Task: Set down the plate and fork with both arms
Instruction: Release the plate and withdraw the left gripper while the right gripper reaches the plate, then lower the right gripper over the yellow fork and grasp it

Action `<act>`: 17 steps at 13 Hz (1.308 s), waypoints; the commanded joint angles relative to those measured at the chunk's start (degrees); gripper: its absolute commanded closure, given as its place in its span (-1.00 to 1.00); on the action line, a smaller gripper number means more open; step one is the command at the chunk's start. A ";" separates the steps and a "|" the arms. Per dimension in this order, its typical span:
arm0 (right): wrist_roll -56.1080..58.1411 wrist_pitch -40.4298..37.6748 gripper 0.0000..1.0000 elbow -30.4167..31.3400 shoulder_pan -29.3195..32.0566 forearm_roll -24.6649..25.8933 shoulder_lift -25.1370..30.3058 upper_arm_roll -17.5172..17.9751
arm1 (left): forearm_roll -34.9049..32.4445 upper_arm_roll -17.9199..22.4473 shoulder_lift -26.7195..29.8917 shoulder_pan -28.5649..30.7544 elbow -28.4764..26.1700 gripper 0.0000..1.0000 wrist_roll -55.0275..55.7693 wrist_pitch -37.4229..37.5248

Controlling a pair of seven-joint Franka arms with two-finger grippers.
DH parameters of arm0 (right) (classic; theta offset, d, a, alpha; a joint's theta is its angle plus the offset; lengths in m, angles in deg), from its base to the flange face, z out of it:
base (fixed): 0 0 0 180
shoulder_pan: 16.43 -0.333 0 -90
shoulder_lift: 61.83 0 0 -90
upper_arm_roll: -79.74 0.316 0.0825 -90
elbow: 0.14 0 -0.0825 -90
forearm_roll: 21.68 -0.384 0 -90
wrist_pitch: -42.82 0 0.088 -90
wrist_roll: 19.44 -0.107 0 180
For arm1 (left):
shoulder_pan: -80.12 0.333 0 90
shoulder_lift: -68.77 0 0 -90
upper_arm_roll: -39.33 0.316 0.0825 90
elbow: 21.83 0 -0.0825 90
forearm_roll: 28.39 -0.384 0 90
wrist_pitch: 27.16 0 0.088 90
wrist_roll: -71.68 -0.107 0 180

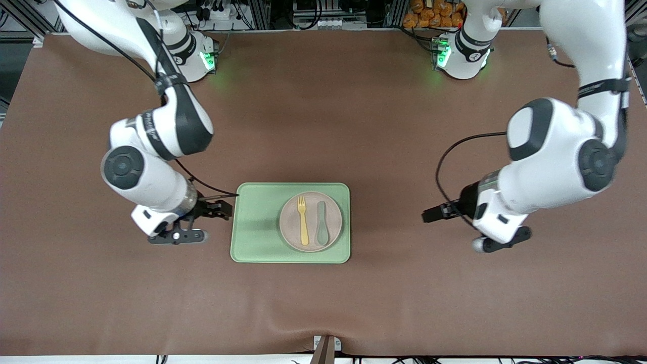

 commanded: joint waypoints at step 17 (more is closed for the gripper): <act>-16.17 10.20 -0.12 -14.94 -16.08 2.95 -21.26 -1.35 | -14.99 -0.34 20.22 7.12 -12.99 -1.00 -10.93 10.89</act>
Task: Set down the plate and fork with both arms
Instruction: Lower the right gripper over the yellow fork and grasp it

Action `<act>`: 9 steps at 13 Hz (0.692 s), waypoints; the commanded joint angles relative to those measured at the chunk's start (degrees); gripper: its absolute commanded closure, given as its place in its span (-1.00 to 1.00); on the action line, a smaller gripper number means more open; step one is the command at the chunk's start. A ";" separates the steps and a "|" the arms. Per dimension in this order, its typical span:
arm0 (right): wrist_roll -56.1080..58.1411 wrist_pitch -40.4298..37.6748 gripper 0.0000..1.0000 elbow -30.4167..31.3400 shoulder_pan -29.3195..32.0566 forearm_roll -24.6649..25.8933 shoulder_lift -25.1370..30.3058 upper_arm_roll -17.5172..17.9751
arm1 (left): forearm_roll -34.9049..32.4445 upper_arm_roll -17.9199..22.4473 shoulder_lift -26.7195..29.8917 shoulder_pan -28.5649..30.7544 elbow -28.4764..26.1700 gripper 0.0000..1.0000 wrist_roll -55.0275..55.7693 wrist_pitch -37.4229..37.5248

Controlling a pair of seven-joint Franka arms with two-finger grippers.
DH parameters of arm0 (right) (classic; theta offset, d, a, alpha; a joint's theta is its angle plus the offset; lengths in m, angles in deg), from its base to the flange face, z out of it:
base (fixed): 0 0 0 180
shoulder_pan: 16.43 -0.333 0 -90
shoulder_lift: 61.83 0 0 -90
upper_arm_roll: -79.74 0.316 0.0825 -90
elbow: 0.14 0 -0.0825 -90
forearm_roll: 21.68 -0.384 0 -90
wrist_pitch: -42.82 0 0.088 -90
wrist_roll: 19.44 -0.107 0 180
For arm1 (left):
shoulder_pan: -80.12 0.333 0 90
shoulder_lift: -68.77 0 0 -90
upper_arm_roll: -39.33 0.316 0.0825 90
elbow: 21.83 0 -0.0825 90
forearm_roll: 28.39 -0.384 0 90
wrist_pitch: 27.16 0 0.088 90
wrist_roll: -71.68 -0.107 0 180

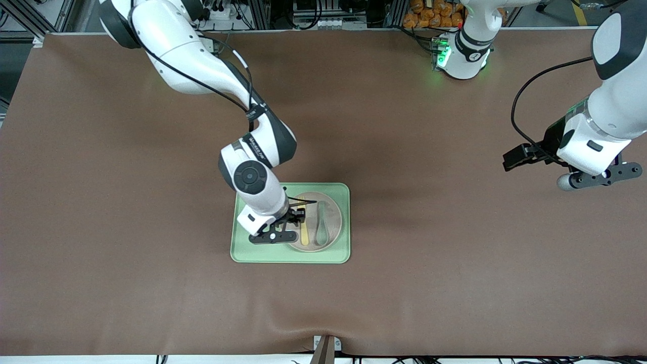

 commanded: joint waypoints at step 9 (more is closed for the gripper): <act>-4.31 -0.41 0.15 -3.69 -4.28 4.85 -5.12 -0.83 | -2.83 -0.32 1.61 1.44 2.05 -1.00 -3.51 1.94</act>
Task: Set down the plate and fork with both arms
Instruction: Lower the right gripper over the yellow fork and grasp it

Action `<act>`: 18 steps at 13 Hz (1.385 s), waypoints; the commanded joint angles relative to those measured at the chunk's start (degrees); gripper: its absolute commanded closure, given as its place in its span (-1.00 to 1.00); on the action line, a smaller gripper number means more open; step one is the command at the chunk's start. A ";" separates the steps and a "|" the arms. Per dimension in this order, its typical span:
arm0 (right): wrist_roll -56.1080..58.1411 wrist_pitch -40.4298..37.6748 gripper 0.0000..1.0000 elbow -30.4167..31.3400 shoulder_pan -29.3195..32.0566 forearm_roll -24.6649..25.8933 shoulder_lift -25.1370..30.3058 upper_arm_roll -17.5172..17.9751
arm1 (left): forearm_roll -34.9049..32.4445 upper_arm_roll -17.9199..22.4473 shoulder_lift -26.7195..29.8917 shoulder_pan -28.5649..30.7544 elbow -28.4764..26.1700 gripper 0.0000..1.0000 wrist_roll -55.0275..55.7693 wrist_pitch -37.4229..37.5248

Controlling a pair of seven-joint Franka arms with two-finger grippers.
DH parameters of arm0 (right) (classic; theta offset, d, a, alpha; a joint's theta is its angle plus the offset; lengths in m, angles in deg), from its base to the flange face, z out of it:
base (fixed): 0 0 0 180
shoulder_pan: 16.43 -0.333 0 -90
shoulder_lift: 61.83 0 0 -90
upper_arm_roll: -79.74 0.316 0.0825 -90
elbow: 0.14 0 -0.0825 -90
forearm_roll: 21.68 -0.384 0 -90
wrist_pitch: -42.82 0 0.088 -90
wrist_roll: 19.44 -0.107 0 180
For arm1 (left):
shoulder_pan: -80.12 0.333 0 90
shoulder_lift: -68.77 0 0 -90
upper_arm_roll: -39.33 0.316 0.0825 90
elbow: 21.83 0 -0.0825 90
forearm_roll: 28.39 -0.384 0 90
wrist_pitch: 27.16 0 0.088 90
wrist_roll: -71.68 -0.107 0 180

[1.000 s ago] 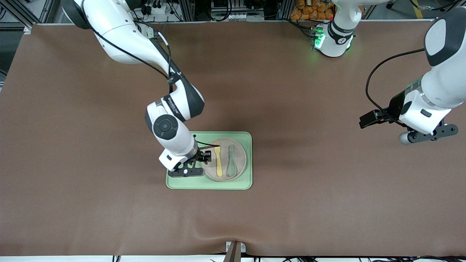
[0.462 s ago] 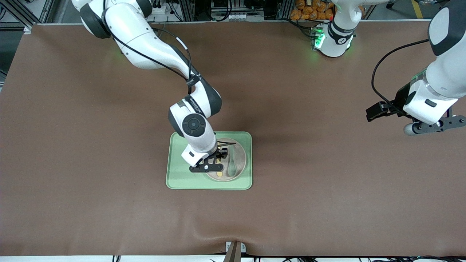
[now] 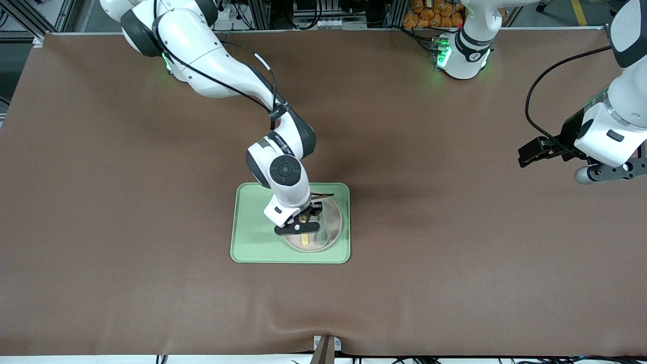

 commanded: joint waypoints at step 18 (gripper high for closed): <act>-2.20 -0.46 1.00 -2.73 -0.12 1.61 -1.39 -0.46 | 0.89 2.92 6.11 1.23 -0.12 -1.00 -7.42 3.61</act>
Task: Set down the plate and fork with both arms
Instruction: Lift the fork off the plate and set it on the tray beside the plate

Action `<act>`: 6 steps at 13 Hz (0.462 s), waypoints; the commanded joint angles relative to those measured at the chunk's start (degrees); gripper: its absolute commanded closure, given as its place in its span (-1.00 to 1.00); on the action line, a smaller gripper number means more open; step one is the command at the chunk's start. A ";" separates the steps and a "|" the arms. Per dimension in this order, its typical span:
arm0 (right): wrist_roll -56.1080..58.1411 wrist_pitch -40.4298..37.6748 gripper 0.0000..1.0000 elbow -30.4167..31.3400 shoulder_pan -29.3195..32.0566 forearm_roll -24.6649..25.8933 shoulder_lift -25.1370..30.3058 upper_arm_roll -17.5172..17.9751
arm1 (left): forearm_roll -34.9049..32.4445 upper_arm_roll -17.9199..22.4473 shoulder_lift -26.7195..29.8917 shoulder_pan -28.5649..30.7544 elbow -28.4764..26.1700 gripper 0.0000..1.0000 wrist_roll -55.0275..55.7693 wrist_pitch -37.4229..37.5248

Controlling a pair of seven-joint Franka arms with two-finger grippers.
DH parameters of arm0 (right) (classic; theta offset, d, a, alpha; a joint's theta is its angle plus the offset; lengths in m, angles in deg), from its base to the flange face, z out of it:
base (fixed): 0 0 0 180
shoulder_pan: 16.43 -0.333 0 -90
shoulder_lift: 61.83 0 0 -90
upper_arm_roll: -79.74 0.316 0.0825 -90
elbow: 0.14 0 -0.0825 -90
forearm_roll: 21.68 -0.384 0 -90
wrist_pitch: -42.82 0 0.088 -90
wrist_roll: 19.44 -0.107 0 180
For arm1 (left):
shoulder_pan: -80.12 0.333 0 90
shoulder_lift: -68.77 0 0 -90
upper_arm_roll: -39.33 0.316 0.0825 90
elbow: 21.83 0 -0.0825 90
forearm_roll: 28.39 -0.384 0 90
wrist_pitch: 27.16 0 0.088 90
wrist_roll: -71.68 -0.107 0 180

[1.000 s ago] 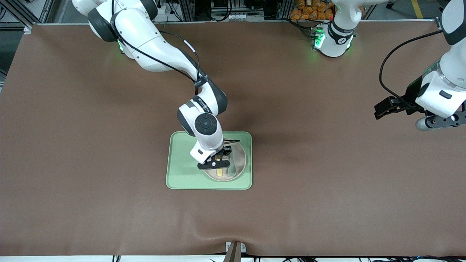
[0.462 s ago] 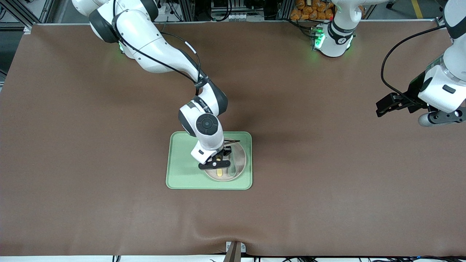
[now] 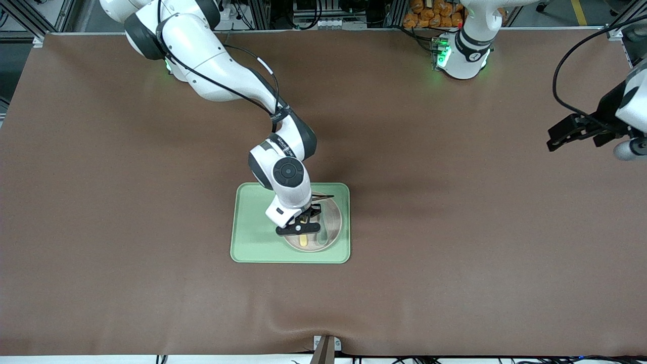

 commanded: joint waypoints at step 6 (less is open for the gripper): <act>-1.48 -5.59 1.00 -1.54 4.47 -3.21 4.79 0.69 | 0.78 5.56 1.44 -4.87 -0.76 -1.00 -0.64 0.78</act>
